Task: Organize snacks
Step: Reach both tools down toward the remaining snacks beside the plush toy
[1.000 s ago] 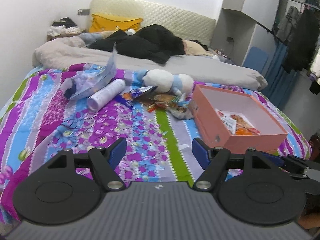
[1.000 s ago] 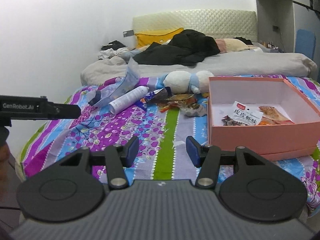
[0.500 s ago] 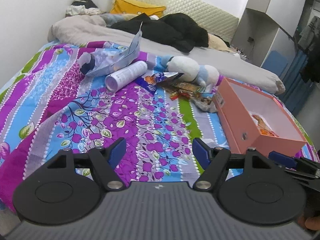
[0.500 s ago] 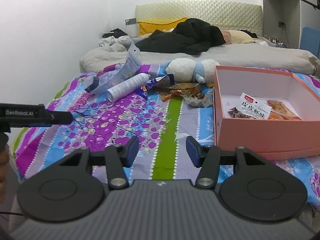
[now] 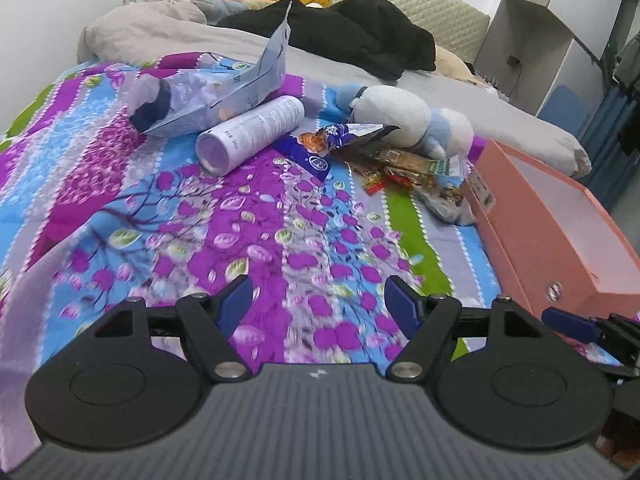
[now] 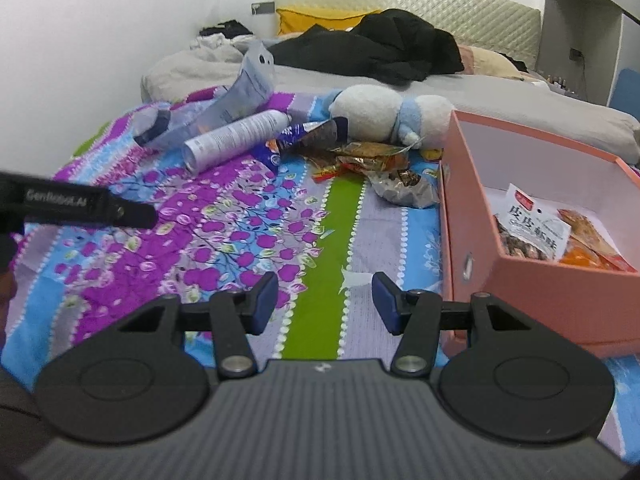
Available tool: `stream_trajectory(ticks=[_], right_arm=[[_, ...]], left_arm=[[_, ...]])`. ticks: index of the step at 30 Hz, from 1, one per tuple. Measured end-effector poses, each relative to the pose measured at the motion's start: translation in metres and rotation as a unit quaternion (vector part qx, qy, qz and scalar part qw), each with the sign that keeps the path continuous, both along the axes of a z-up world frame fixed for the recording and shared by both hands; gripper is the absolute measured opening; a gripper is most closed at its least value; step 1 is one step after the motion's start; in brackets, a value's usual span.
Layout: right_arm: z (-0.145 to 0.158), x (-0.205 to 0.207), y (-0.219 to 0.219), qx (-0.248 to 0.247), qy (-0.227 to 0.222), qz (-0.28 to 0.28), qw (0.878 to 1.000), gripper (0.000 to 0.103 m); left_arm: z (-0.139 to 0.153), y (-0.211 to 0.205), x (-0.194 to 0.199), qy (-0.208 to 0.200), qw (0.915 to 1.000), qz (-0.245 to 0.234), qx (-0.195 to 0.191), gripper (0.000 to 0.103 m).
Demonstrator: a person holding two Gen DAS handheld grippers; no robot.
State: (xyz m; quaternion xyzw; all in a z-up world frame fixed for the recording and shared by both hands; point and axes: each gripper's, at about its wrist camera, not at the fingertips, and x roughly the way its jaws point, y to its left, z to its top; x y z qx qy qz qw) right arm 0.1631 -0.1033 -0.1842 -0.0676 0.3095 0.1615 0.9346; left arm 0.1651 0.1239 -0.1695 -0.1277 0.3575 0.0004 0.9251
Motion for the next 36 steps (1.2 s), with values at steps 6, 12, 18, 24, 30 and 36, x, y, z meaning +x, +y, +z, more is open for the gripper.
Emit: stream_trajectory(ticks=[6,12,18,24,30,36], right_arm=[[-0.013,0.037,0.011,-0.023,-0.003,0.004,1.000,0.054],[-0.026,0.085,0.016,-0.032,-0.008,-0.020,0.999,0.054],[-0.038,0.134,0.020,-0.042,-0.025,-0.046,0.998,0.053],[-0.053,0.167,0.033,-0.086,-0.055,-0.055,0.993,0.053],[-0.073,0.185,0.042,-0.144,-0.083,-0.061,0.984,0.053],[-0.083,0.196,0.043,-0.159,-0.088,-0.069,0.981,0.049]], left_arm=[[-0.018,0.003,0.057,0.001,1.0000,-0.006,-0.005,0.076],[-0.036,0.000,0.108,-0.002,0.9998,-0.019,-0.009,0.074],[-0.053,-0.005,0.158,-0.010,0.9995,-0.030,-0.004,0.066],[-0.068,-0.009,0.202,-0.014,0.9992,-0.036,0.010,0.057],[-0.082,-0.012,0.231,-0.015,0.9990,-0.038,0.020,0.054],[-0.089,-0.017,0.247,-0.022,0.9984,-0.030,0.042,0.043]])
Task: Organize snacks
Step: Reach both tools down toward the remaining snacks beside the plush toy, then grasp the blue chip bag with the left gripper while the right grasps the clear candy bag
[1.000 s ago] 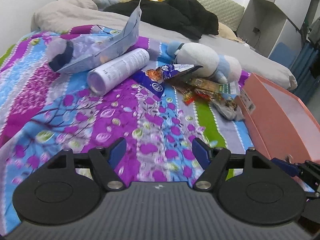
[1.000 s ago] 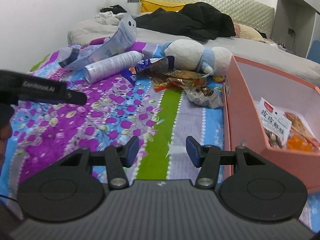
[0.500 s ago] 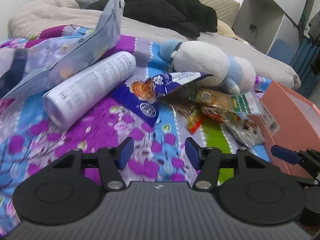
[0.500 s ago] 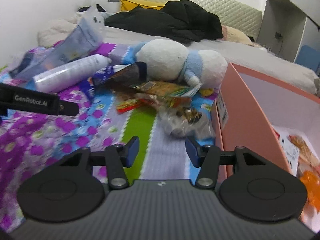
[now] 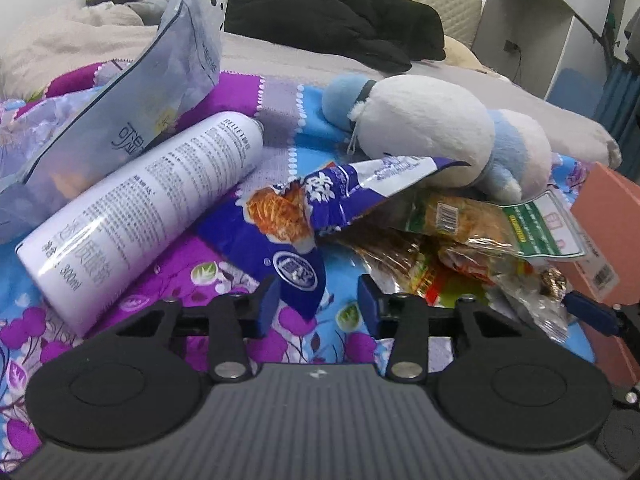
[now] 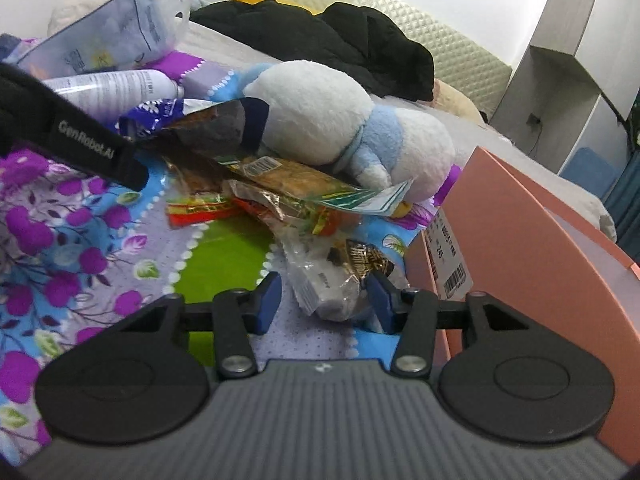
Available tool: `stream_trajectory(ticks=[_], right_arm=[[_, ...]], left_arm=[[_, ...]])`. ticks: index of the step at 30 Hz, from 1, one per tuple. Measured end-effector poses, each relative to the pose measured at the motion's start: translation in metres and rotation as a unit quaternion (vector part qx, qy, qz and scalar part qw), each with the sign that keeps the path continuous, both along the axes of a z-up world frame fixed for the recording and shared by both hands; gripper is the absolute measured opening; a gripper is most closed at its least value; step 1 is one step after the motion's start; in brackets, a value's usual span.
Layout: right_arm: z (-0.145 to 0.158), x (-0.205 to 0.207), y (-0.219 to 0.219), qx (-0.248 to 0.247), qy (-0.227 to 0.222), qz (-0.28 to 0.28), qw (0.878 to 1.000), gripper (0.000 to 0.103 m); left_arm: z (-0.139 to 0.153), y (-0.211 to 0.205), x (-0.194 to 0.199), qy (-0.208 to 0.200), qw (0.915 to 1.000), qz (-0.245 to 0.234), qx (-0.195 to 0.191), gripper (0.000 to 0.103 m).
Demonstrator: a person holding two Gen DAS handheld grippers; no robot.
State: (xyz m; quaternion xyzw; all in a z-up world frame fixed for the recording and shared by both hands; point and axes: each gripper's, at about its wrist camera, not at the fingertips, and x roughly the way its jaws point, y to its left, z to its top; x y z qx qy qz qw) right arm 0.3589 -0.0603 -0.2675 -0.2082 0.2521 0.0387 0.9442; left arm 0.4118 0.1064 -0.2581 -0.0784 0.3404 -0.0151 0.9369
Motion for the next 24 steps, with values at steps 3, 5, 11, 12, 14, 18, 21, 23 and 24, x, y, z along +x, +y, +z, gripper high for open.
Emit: stream_trajectory(ticks=[3,5,11,12,14,18,21,23,24], right_arm=[[-0.003,0.000,0.003,-0.014,-0.010,-0.001,1.000,0.041],[-0.003,-0.002,0.005,-0.019,-0.012,0.001,1.000,0.038],[0.003,-0.009,0.006,-0.015,-0.012,0.005,1.000,0.036],[0.005,-0.012,0.006,-0.014,-0.011,0.007,1.000,0.036],[0.008,-0.019,0.007,-0.012,-0.010,0.010,1.000,0.036],[0.013,-0.038,0.007,-0.009,-0.004,0.016,1.000,0.035],[0.016,-0.055,0.008,-0.008,0.002,0.020,1.000,0.035],[0.016,-0.065,0.009,-0.009,0.007,0.023,1.000,0.035],[0.016,-0.070,0.010,-0.009,0.010,0.024,1.000,0.035]], left_arm=[[-0.001,-0.003,0.003,-0.004,0.9997,0.008,0.021,0.024],[-0.001,-0.002,0.002,-0.005,0.9997,0.007,0.022,0.014],[0.011,-0.001,-0.010,-0.011,0.9999,-0.003,-0.002,0.004],[0.013,-0.001,-0.013,-0.012,0.9999,-0.006,-0.006,0.003],[0.017,-0.004,-0.022,-0.012,0.9999,-0.006,-0.003,0.003],[0.025,-0.004,-0.041,-0.013,0.9998,-0.003,-0.014,0.002],[0.028,-0.002,-0.053,-0.020,0.9997,0.005,-0.011,0.002],[0.029,0.001,-0.055,-0.020,0.9997,0.006,-0.012,0.003],[0.029,0.003,-0.055,-0.019,0.9997,0.006,-0.013,0.003]])
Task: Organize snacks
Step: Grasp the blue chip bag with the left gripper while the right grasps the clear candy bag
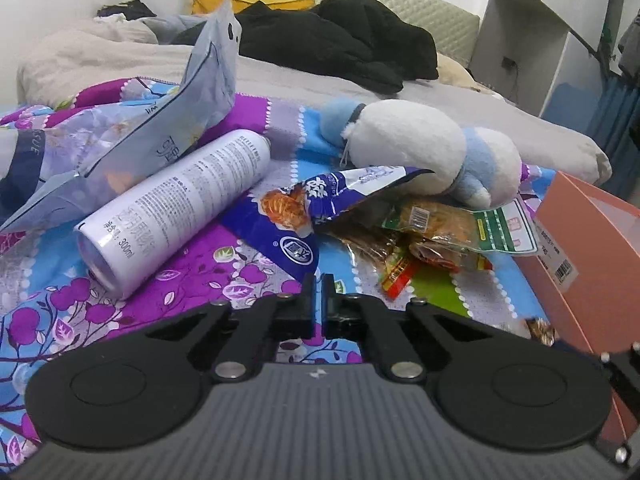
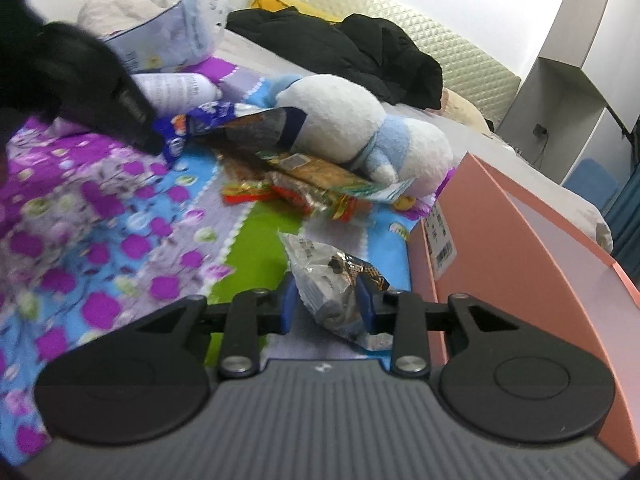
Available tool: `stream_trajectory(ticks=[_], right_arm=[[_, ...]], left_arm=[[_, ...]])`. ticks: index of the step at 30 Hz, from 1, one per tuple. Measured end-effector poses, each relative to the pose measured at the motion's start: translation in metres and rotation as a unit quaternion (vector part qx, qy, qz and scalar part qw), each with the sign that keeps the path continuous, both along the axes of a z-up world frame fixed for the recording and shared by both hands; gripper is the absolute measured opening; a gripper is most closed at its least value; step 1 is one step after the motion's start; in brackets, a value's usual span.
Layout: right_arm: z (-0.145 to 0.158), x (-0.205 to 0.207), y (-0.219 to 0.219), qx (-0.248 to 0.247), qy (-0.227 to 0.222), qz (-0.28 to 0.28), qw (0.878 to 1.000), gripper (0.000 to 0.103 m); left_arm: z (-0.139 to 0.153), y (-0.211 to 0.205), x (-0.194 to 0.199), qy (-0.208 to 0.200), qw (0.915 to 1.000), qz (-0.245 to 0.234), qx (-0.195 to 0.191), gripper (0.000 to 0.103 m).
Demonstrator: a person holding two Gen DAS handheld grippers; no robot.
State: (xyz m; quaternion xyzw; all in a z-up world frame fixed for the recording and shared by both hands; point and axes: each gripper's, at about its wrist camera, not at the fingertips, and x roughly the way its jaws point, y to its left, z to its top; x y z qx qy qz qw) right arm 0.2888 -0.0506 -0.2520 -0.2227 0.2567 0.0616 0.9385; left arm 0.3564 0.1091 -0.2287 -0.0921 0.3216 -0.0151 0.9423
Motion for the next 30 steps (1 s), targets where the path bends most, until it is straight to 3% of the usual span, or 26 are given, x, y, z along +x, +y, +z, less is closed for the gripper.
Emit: stream_trajectory(ticks=[2,4,6,8,13,17,18,30], right_arm=[[0.000,-0.008,0.001,-0.001,0.002,0.003,1.000,0.035],[0.000,-0.014,0.002,0.000,0.005,0.004,1.000,0.034],[-0.001,-0.016,0.003,-0.001,0.009,0.004,1.000,0.034],[-0.001,-0.019,0.005,-0.003,0.009,0.006,1.000,0.034],[-0.005,-0.020,0.007,-0.008,0.015,0.010,1.000,0.034],[-0.003,-0.022,0.009,-0.011,0.019,0.007,1.000,0.033],[-0.002,-0.024,0.009,-0.010,0.020,0.005,1.000,0.033],[0.007,-0.061,0.021,-0.011,0.025,-0.007,1.000,0.024]], left_arm=[[0.001,0.002,0.002,-0.005,1.0000,0.000,0.002,0.006],[0.000,0.001,0.010,-0.004,1.0000,-0.004,0.008,0.021],[-0.002,0.000,0.018,-0.008,0.9999,0.005,0.013,0.047],[-0.005,0.001,0.027,-0.012,0.9997,0.013,0.015,0.047],[-0.016,0.005,0.057,-0.003,0.9998,0.021,-0.002,0.045],[-0.022,0.004,0.070,0.013,0.9998,0.012,0.011,0.008],[-0.020,0.005,0.070,0.015,0.9998,0.008,0.006,0.005],[0.007,0.011,0.003,0.017,0.9996,0.008,-0.021,0.001]])
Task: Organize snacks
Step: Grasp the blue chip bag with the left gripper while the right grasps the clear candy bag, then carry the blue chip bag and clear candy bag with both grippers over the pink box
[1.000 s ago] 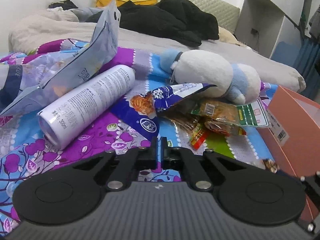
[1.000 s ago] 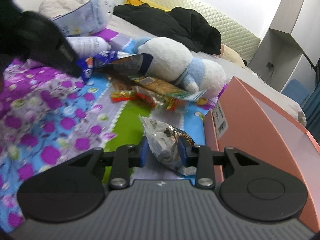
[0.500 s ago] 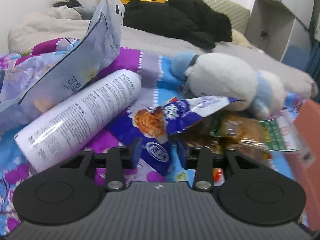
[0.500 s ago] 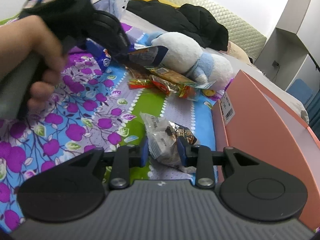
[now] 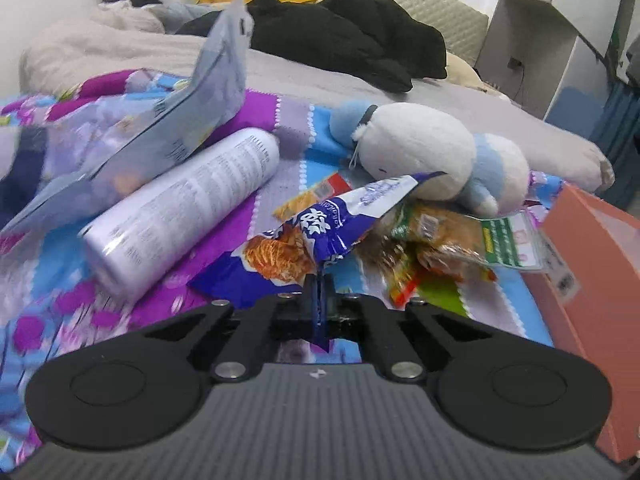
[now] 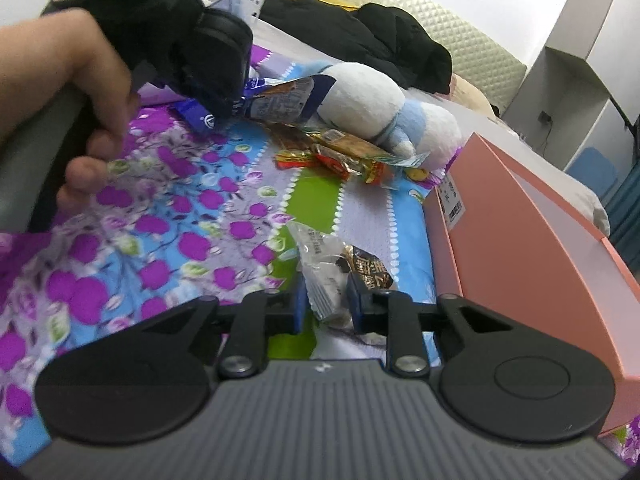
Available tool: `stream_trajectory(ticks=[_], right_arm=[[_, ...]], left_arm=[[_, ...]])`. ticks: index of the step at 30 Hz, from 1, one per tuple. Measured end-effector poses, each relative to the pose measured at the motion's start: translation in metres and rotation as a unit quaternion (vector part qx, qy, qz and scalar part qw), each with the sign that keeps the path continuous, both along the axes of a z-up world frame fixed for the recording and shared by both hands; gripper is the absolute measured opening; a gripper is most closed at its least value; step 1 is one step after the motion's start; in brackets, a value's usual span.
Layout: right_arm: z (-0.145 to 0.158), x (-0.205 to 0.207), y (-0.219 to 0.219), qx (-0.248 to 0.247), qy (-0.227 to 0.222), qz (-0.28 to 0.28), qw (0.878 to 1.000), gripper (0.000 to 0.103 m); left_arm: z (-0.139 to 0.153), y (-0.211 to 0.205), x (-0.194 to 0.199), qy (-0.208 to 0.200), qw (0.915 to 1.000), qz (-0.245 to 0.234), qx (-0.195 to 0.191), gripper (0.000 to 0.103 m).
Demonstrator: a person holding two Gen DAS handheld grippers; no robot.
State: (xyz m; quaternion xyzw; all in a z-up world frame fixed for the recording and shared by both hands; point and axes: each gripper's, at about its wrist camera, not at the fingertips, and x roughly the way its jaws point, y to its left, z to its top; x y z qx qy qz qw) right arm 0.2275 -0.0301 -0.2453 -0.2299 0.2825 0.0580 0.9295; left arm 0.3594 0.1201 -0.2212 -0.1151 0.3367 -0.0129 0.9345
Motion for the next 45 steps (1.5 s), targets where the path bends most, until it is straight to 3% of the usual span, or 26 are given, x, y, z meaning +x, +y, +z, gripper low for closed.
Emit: stream_trajectory(ticks=[14,32,45], right_arm=[[0.010,-0.047,-0.001,-0.020,0.017,0.024,0.999,0.022],[0.021,-0.090,-0.014,-0.009,0.032,0.047,0.998,0.022],[0.031,-0.122,-0.033,0.011,0.027,0.081,0.996,0.018]], left_arm=[[0.026,0.017,-0.105,0.035,0.9992,-0.004,-0.017,0.000],[0.047,-0.003,-0.191,0.070,0.9969,-0.035,0.000,0.000],[0.048,-0.013,-0.252,0.084,0.9952,-0.041,-0.027,0.001]])
